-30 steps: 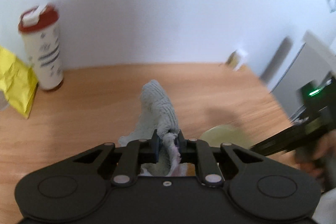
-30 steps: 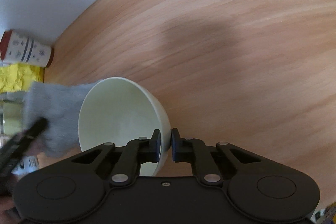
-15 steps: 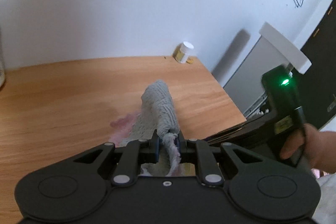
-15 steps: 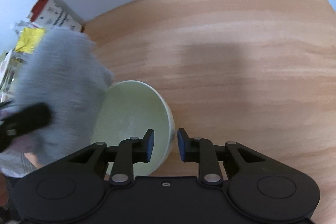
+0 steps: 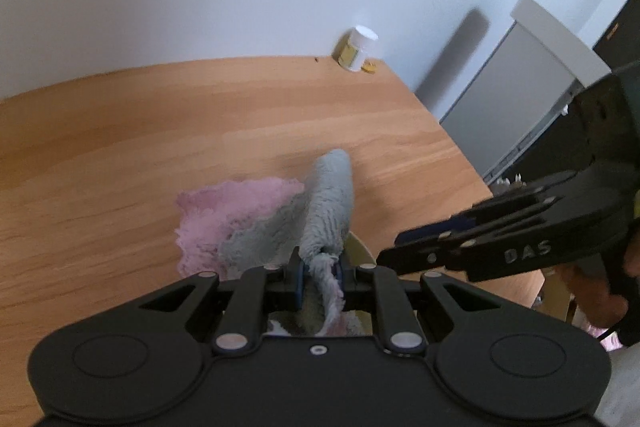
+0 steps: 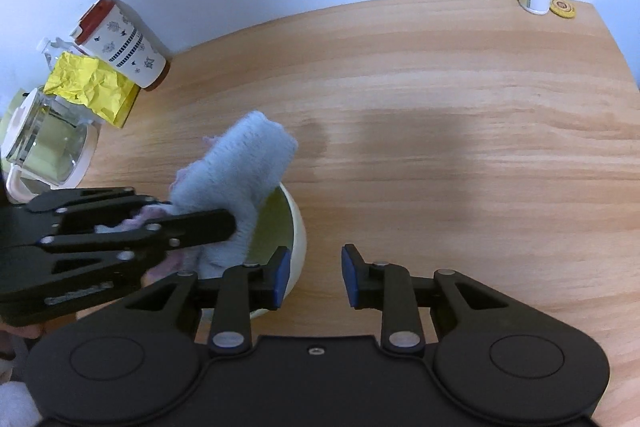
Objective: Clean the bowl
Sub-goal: 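Lift the grey towel with the left gripper and bring it into the bowl, then wipe the bowl interior with the towel in the left gripper while the right gripper holds the bowl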
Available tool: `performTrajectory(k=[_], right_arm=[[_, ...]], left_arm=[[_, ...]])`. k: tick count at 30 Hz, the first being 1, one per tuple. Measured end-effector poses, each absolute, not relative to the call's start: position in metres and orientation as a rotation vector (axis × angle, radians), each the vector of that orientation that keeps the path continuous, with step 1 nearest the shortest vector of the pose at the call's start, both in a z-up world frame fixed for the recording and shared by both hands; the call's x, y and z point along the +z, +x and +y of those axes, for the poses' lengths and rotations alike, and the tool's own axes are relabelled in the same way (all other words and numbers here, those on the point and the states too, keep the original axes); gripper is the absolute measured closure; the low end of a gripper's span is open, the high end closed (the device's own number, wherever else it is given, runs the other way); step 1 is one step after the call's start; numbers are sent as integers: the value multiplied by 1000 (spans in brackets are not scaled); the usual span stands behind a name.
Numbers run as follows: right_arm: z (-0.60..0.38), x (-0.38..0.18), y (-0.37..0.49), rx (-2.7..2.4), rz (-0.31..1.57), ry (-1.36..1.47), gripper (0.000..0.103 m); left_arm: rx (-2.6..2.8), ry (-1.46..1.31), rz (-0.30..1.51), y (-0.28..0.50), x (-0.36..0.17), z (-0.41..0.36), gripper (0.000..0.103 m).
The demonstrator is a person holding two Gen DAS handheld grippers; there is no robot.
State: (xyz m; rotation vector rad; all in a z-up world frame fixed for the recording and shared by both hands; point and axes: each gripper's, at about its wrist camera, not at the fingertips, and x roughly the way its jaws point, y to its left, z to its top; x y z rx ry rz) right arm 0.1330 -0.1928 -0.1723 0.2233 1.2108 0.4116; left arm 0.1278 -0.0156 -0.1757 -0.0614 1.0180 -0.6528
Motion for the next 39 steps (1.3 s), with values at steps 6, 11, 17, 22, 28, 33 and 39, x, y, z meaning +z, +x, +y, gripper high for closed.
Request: performTrajectory(k=[6, 11, 17, 22, 28, 33, 39], right_arm=[[-196, -167, 129, 425, 1190, 186, 71], [-199, -164, 127, 425, 1183, 199, 71], [-199, -161, 123, 431, 1174, 174, 71], [-199, -163, 122, 448, 1179, 175, 71], [-193, -167, 129, 486, 1194, 194, 71], [-188, -171, 132, 489, 1209, 187, 71], [-182, -171, 131, 498, 1210, 157, 71]], left_arm=[[-655, -31, 1027, 132, -187, -24, 89], [-633, 8, 1068, 133, -201, -26, 89], [-636, -16, 1076, 130, -190, -22, 77], [-629, 36, 1006, 118, -157, -14, 69], [-621, 197, 929, 115, -139, -20, 55], [-654, 378, 899, 115, -156, -32, 55], [-703, 470, 929, 122, -177, -48, 55]])
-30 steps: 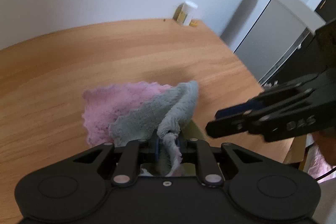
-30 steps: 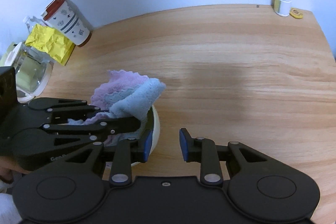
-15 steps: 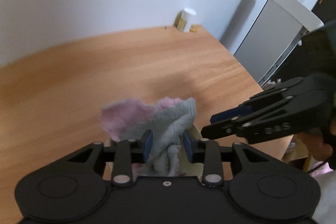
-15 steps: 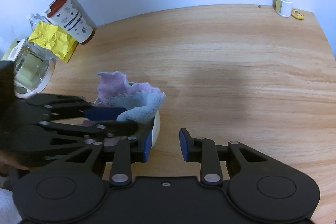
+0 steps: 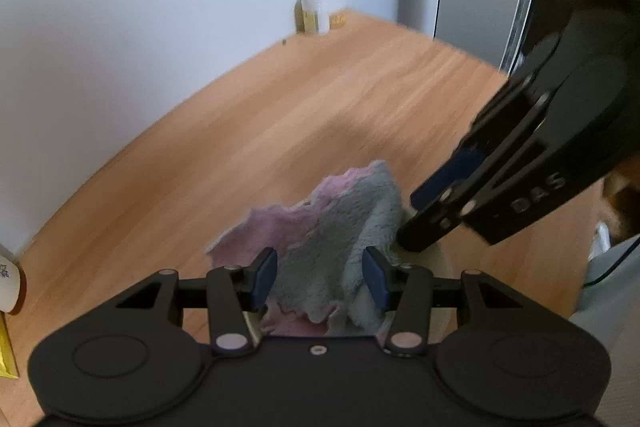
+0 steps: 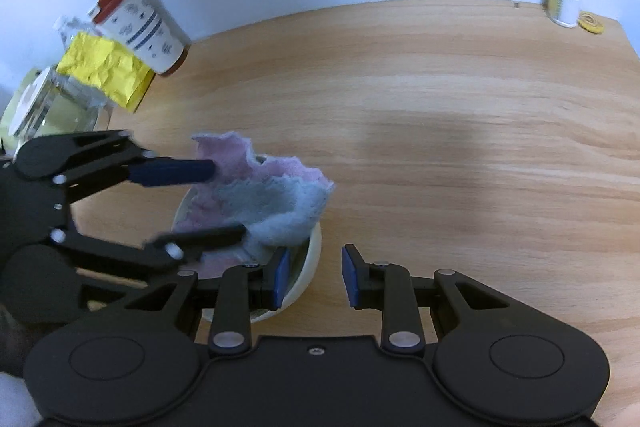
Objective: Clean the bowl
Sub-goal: 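Wipe the bowl interior with the towel in the left gripper while the right gripper holds the bowl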
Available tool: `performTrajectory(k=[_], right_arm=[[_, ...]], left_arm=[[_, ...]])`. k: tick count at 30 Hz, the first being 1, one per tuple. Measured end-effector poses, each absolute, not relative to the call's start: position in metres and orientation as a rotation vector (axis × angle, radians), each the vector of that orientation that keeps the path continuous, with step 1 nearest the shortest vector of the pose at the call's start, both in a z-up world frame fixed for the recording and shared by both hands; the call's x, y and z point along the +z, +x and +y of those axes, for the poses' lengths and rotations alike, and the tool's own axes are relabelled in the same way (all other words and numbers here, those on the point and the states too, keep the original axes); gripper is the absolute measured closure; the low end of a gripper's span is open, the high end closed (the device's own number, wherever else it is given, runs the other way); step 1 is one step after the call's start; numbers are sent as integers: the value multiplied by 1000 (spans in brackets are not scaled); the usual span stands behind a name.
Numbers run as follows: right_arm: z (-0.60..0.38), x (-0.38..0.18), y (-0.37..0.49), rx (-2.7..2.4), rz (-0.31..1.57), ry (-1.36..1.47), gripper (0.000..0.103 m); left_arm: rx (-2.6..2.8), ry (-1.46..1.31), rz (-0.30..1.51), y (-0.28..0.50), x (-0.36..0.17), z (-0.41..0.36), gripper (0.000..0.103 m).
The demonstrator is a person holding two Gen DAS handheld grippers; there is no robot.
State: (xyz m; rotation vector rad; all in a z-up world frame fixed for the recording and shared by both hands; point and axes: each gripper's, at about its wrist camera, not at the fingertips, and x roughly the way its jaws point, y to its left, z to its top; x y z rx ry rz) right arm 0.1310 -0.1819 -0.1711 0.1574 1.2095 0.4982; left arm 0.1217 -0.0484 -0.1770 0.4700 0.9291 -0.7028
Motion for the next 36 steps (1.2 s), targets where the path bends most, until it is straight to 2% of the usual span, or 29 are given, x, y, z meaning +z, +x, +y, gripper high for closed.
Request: performTrajectory(k=[5, 8, 10, 11, 18, 21, 30, 36], right_arm=[[-176, -175, 134, 501, 1221, 128, 71], [-173, -179, 137, 503, 1243, 127, 71], [-171, -182, 140, 501, 1265, 124, 71], [-169, -185, 141, 494, 1283, 118, 71], [-163, -204, 152, 455, 1409, 152, 75], [-164, -211, 156, 446, 1438, 203, 86], [-176, -218, 156, 389, 1479, 374, 91], [-180, -214, 153, 380, 1498, 413, 88]], left_arm=[[-730, 478, 964, 128, -190, -51, 56], [-741, 490, 988, 132, -197, -53, 65], [-746, 502, 997, 131, -199, -52, 79], [-748, 513, 1002, 132, -200, -53, 82], [-776, 534, 995, 129, -202, -50, 97], [-766, 498, 1006, 131, -203, -48, 100], [-708, 284, 1078, 139, -190, -11, 102], [-764, 213, 1110, 128, -175, -6, 102]])
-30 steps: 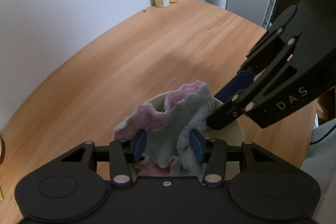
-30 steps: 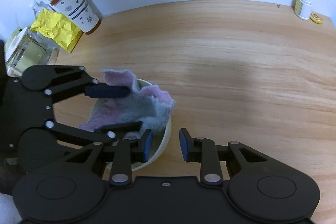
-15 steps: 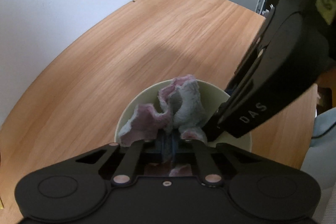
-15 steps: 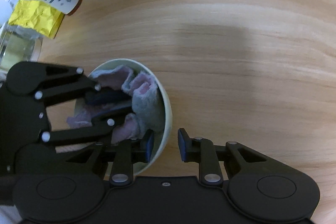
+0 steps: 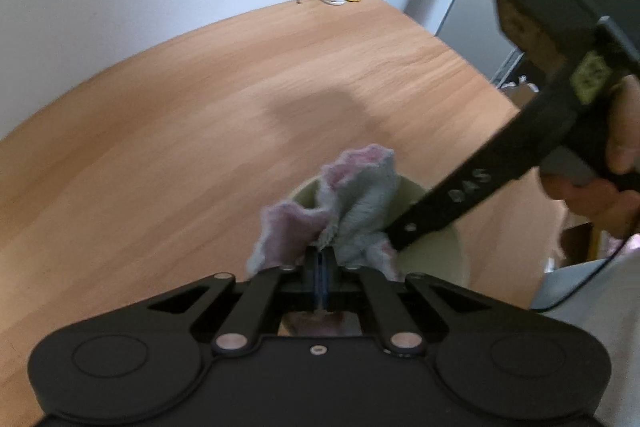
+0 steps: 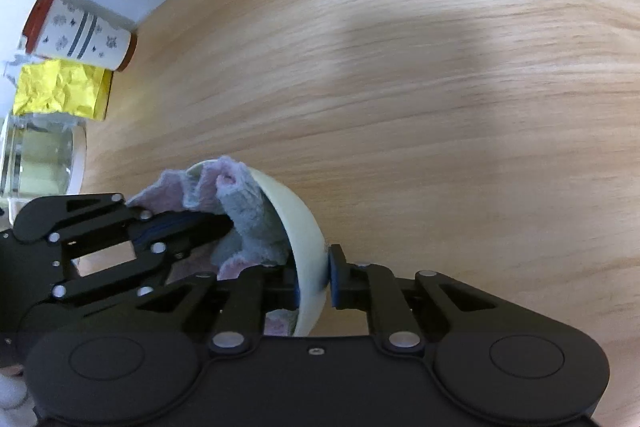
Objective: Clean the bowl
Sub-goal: 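Wipe the bowl interior with the towel in the left gripper while the right gripper holds the bowl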
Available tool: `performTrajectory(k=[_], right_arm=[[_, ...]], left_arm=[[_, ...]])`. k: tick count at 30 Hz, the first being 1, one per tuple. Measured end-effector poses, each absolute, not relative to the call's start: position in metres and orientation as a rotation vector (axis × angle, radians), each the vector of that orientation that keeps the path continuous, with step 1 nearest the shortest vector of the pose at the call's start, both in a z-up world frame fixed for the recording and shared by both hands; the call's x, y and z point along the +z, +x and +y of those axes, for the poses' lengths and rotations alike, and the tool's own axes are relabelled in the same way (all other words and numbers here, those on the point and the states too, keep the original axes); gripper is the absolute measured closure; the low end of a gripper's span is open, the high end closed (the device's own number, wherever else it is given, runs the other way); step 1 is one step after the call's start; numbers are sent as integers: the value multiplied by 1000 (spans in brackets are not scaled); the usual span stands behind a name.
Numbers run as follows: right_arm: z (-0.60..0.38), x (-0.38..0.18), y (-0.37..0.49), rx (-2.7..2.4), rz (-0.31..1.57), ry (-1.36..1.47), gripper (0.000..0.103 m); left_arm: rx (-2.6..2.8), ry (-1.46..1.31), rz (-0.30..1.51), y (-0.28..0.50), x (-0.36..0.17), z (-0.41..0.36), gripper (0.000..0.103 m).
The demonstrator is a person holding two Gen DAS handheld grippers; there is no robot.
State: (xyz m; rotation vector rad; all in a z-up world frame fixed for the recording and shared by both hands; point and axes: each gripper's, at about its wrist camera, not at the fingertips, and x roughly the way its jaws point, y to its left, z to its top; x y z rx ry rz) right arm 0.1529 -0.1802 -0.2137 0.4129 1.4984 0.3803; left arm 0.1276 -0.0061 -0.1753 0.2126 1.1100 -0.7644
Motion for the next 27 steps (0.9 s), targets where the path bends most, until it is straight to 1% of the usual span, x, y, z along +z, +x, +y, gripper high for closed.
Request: performTrajectory(k=[4, 5, 6, 7, 8, 9, 10, 11, 13, 15, 21, 25, 27], right_arm=[[-185, -216, 152, 371, 1519, 464, 88], [-185, -215, 152, 368, 1516, 464, 88], [-187, -211, 151, 371, 1502, 460, 88], [-186, -209, 151, 374, 1495, 461, 88], [-185, -208, 152, 378, 1491, 465, 88], [-185, -206, 152, 382, 1485, 474, 88], [-187, -202, 153, 385, 1476, 484, 88], [-188, -198, 153, 385, 1463, 478, 88], [-188, -192, 153, 385, 1440, 461, 88], [-189, -189, 155, 390, 1434, 461, 88], [-187, -180, 155, 403, 1405, 422, 88], [-184, -177, 155, 407, 1395, 372, 87], [-185, -177, 155, 405, 1391, 372, 87]], left_arm=[[-828, 265, 1098, 115, -169, -21, 101], [-841, 269, 1104, 114, -169, -23, 100], [-849, 274, 1107, 112, -167, -24, 97], [-859, 292, 1094, 109, -163, -26, 88], [-861, 309, 1078, 107, -161, -27, 81], [-858, 334, 1058, 105, -159, -29, 63], [-855, 362, 1037, 103, -156, -31, 59], [-851, 389, 1016, 101, -154, -33, 59], [-850, 417, 1004, 99, -153, -37, 52], [-846, 450, 993, 97, -153, -42, 49], [-821, 500, 984, 93, -160, -54, 48], [-825, 464, 1005, 96, -163, -56, 70], [-828, 462, 1006, 96, -164, -55, 76]])
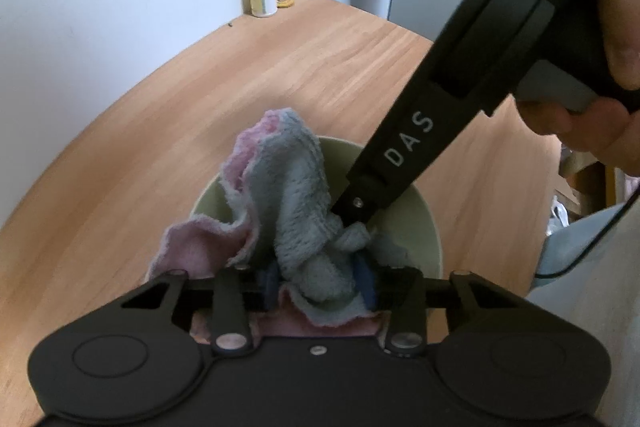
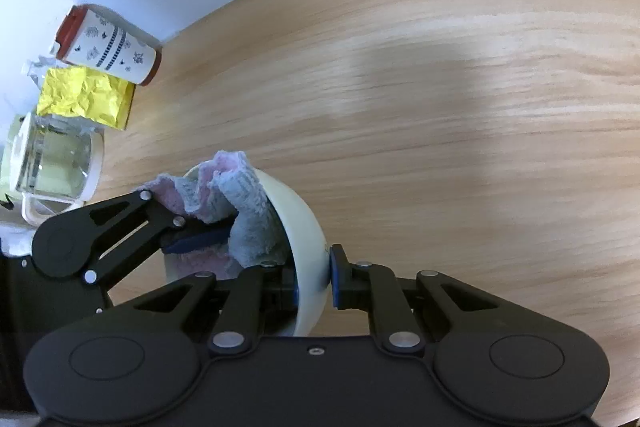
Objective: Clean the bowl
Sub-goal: 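Wipe the bowl interior with the towel in the left gripper while the right gripper holds the bowl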
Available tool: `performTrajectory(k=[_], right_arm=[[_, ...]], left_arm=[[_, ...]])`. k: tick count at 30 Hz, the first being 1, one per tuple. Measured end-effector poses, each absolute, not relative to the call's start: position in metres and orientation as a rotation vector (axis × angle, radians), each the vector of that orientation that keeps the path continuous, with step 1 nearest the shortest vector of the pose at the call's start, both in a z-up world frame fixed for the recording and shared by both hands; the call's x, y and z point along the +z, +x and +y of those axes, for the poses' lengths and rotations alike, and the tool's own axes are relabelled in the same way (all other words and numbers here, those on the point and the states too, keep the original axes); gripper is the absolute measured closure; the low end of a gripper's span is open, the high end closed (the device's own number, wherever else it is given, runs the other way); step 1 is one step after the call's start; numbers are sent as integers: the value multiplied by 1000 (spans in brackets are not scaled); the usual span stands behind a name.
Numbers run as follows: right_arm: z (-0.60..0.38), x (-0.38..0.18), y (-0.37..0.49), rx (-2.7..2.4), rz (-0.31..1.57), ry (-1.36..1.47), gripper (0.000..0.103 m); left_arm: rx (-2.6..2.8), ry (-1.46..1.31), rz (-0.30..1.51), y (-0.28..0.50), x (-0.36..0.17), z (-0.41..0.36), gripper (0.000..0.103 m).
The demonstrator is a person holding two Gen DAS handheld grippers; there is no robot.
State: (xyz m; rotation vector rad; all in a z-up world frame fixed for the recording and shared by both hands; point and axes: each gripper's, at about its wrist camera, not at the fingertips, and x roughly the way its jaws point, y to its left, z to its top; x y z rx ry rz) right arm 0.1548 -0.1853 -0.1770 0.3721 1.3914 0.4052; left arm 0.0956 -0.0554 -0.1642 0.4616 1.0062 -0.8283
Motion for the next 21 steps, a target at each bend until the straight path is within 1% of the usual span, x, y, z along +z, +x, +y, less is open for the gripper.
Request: performTrajectory(k=[3, 7, 15, 21], right_arm=[[-187, -178, 154, 400, 1390, 376, 86], [-188, -179, 154, 390, 1384, 370, 86], [-188, -176, 154, 380, 1360, 350, 87], [-186, -171, 151, 407, 1340, 348, 87]], left_arm=[[-819, 466, 1005, 95, -166, -55, 84], [-777, 523, 979, 94, -165, -52, 88], [-666, 665, 841, 74, -154, -46, 89], [-689, 488, 760, 79, -145, -38, 89]])
